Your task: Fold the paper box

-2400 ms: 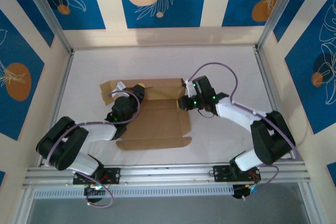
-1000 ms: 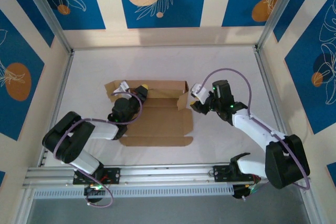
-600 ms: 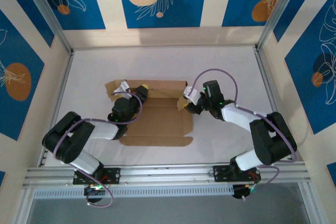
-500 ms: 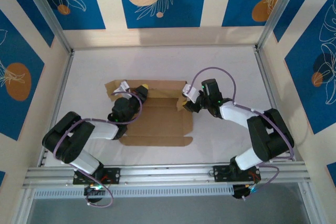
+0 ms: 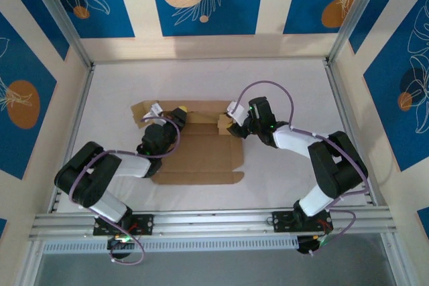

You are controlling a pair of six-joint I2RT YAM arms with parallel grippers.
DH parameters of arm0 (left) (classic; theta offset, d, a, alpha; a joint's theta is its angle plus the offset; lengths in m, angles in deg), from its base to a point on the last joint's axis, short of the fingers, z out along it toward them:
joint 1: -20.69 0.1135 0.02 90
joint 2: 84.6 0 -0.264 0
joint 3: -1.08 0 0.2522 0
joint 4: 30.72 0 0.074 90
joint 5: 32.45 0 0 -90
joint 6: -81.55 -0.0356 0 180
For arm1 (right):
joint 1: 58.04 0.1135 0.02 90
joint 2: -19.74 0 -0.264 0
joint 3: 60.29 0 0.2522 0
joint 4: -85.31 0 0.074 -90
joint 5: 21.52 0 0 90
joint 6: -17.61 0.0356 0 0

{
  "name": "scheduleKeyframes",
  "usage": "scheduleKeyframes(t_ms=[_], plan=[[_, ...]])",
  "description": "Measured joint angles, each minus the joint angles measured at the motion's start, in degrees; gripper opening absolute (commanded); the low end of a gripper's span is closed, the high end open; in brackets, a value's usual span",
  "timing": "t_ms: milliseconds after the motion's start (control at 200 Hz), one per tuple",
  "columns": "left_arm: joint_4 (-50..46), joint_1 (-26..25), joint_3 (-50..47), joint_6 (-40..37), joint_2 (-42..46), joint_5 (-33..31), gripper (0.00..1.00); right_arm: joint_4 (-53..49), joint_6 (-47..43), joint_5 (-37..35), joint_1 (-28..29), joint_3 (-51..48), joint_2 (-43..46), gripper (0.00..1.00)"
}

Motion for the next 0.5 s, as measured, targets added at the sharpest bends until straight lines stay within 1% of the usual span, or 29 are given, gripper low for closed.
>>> scheduleKeyframes(t_ms=[175, 305, 375, 500], plan=[[0.46, 0.00, 0.00, 0.57, 0.00, 0.04, 0.00, -0.17, 3.52, -1.66, 0.31, 0.85, -0.02, 0.53], [0.50, 0.00, 0.00, 1.09, 0.02, -0.02, 0.00, -0.17, 8.52, -3.61, 0.94, 2.05, -0.02, 0.51], [0.59, 0.00, 0.00, 1.09, 0.02, -0.02, 0.00, -0.04, 11.39, -5.22, 1.77, 2.10, -0.07, 0.51], [0.63, 0.17, 0.00, 1.33, 0.02, -0.48, 0.00, 2.01, 13.86, -8.37, 3.74, 2.01, -1.11, 0.50]])
